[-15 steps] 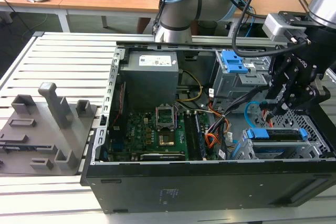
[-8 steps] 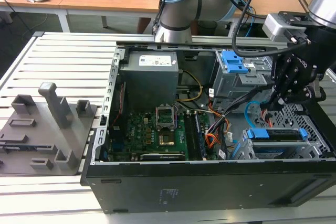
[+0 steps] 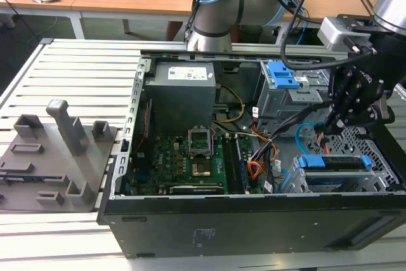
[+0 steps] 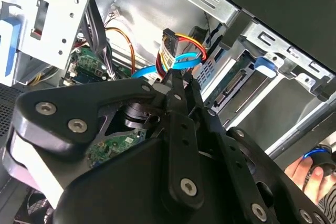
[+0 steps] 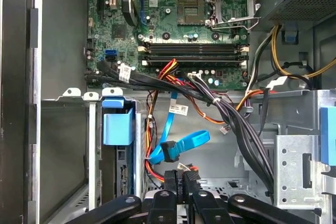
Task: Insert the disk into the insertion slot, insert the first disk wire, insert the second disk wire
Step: 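Insert the first disk wire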
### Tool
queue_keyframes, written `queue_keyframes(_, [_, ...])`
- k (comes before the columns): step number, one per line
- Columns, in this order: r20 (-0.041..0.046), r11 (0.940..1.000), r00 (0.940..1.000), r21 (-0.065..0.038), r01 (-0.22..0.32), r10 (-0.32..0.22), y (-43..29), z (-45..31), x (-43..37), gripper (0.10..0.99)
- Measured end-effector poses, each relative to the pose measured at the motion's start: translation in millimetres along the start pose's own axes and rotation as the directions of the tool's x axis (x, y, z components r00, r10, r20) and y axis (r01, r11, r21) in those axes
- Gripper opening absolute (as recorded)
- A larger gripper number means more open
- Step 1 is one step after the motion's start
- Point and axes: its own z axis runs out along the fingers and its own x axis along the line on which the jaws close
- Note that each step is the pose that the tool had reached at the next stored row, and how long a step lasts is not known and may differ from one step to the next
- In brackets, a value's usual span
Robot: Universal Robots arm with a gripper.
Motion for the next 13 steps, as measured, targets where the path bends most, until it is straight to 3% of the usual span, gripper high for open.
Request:
queue_keyframes(5, [0.0, 1.0, 1.0, 0.0, 0.0, 0.0, -0.2, 0.4, 16.2, 0.18])
queue_keyframes(13, [0.0001, 1.0, 1.0, 0.0, 0.0, 0.0, -0.5, 0.7, 31.9, 0.18])
